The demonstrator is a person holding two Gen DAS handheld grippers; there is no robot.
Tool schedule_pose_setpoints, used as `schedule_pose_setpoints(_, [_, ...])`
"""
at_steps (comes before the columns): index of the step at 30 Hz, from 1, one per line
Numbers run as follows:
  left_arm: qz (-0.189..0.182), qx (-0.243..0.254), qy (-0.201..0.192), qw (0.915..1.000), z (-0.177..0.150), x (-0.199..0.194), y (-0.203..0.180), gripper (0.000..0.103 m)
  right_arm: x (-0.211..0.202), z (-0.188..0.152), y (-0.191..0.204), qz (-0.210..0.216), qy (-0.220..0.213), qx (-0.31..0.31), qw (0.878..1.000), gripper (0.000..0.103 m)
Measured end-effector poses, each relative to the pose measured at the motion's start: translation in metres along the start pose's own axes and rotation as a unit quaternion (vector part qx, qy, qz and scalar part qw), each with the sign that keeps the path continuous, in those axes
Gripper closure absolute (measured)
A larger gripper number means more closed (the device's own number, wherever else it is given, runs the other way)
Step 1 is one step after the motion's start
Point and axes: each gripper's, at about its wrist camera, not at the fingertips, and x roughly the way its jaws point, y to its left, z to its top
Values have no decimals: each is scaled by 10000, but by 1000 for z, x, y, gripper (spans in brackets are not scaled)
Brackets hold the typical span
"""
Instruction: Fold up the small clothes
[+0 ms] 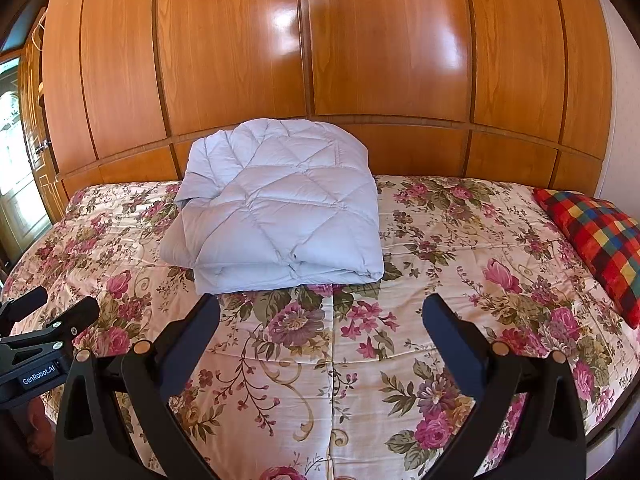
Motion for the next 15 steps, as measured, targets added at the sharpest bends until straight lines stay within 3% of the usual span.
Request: schedule_pose_setpoints(15, [49, 54, 5, 10000, -2, 1, 0, 3, 3, -2, 1, 30, 63, -25, 10000, 2])
